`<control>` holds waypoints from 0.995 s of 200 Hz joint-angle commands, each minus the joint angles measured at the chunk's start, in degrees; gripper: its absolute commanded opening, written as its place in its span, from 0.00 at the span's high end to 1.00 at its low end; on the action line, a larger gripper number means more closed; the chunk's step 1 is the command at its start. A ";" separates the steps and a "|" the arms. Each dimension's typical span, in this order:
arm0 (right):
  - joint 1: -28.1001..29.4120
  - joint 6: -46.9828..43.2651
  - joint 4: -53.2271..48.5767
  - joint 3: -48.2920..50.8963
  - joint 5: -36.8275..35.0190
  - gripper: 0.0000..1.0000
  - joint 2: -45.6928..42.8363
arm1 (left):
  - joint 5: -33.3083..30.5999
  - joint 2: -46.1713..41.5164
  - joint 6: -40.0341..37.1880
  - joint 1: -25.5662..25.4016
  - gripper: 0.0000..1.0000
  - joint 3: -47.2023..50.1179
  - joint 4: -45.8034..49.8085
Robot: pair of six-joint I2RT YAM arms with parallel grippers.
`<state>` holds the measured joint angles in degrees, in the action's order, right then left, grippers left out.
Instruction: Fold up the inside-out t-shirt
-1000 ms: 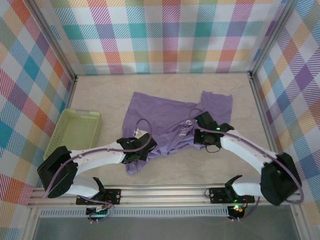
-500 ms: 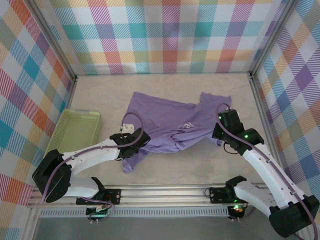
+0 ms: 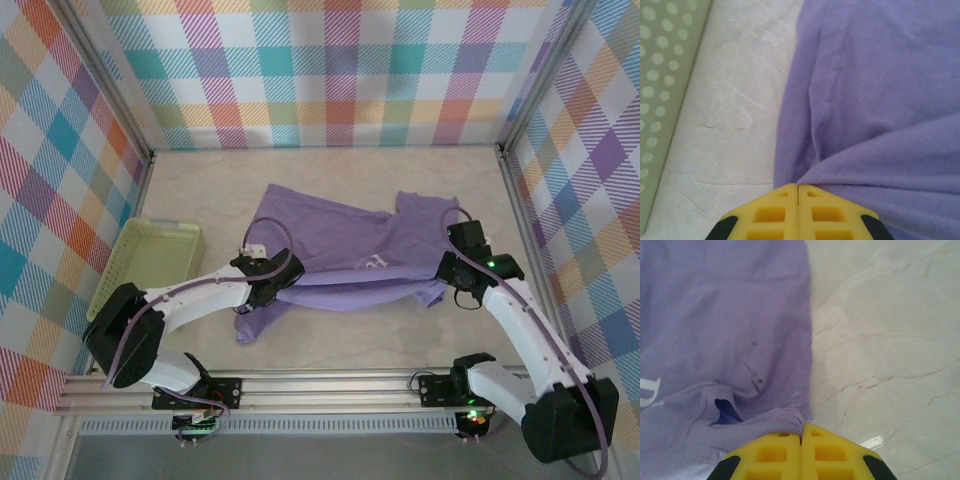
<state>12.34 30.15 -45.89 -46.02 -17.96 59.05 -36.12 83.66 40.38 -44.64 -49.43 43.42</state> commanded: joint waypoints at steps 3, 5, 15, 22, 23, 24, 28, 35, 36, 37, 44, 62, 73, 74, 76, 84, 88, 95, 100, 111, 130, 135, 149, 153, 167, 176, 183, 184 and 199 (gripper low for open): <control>-0.30 -2.68 6.76 -1.30 7.78 1.00 5.64 | 0.77 2.73 -5.83 -3.07 0.79 -6.05 1.36; -0.34 -2.83 6.91 -1.60 7.94 1.00 6.35 | 0.30 2.98 -5.99 -3.67 0.77 -6.80 1.75; -0.30 -3.54 7.04 -4.42 8.20 1.00 9.35 | -1.80 4.22 -6.52 -5.69 0.68 -10.25 3.96; -0.25 -4.09 7.64 -6.21 7.91 1.00 10.98 | -2.84 4.98 -7.05 -6.70 0.63 -12.58 5.41; -0.23 -4.16 7.69 -6.46 7.88 1.00 11.17 | -2.96 5.04 -7.06 -6.82 0.63 -12.91 5.60; -0.31 -4.19 7.81 -6.68 7.82 1.00 11.35 | -3.15 5.12 -7.11 -6.97 0.63 -13.20 5.75; -0.28 -4.29 8.09 -7.62 7.23 1.00 12.10 | -3.66 5.43 -7.37 -7.41 0.60 -14.40 6.35; -0.35 -4.52 8.43 -9.44 6.39 1.00 13.36 | -4.04 5.80 -8.34 -8.25 0.55 -16.27 6.67; -0.32 -4.59 8.48 -9.70 6.28 1.00 13.59 | -4.04 5.77 -8.54 -8.39 0.54 -16.47 6.63; -0.30 -4.59 8.51 -9.97 6.19 1.00 13.79 | -4.00 5.83 -8.77 -8.50 0.54 -16.70 6.57; -0.34 -4.85 8.76 -11.75 5.59 1.00 15.03 | -3.09 6.00 -10.84 -9.51 0.50 -17.85 5.52; -0.30 -5.19 8.78 -15.75 4.85 1.00 17.92 | 2.10 7.08 -17.80 -12.79 0.37 -19.68 -0.48; -0.36 -5.13 8.91 -17.17 5.07 1.00 19.22 | 7.45 8.50 -21.36 -13.99 0.29 -20.17 -4.63; -0.33 -5.12 8.90 -17.26 5.10 1.00 19.33 | 7.94 8.65 -21.69 -14.07 0.28 -20.26 -4.95; -0.28 -5.11 9.02 -17.44 5.23 1.00 19.46 | 8.92 8.94 -22.17 -14.18 0.26 -20.31 -5.70; -0.27 -5.05 9.11 -17.84 5.75 1.00 20.08 | 12.65 10.45 -23.39 -14.25 0.22 -20.72 -8.15; -0.30 -5.02 9.09 -17.89 6.01 1.00 20.22 | 13.94 11.48 -23.75 -14.24 0.20 -21.02 -9.04; -0.23 -4.89 9.21 -17.73 6.38 1.00 20.32 | 14.98 13.49 -23.94 -14.24 0.18 -22.13 -9.85; -0.23 -4.93 9.31 -17.43 6.67 1.00 20.33 | 14.94 15.00 -23.87 -14.17 0.17 -23.00 -10.04; -0.23 -5.10 9.41 -16.49 7.34 0.90 20.00 | 15.84 18.00 -23.64 -13.54 0.19 -25.08 -10.36; -0.21 -4.85 9.16 -13.91 8.45 0.60 18.24 | 16.32 22.50 -22.42 -12.31 0.24 -28.19 -10.41; -0.21 -4.62 9.15 -13.13 8.91 0.55 17.42 | 16.09 23.32 -21.88 -11.85 0.26 -29.14 -10.22; 1.54 -3.48 9.39 -10.15 9.67 0.44 14.38 | 16.59 24.09 -20.84 -10.47 0.28 -29.70 -11.10; 2.54 -3.16 9.56 -9.24 9.69 0.41 13.44 | 16.95 24.05 -20.63 -10.11 0.28 -29.54 -11.66; 6.82 -1.08 9.16 -7.00 8.82 0.33 11.07 | 18.67 24.09 -20.26 -9.07 0.27 -29.13 -13.35; 9.48 1.20 9.37 -5.53 9.88 0.31 10.21 | 19.82 24.42 -20.06 -8.49 0.27 -29.13 -13.89; 11.32 3.17 10.29 -4.21 11.77 0.31 9.85 | 20.62 24.70 -19.97 -8.13 0.27 -29.06 -14.31; 11.57 3.38 10.38 -3.97 12.10 0.31 9.81 | 20.77 24.71 -19.94 -8.11 0.27 -29.06 -14.41; 14.98 7.85 14.43 -0.68 16.25 0.31 9.89 | 22.79 24.70 -20.27 -7.83 0.27 -28.46 -15.61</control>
<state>22.94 30.72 -35.53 -50.48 -7.97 69.45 -17.43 108.38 19.42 -53.04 -77.08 30.59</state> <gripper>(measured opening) 0.690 0.733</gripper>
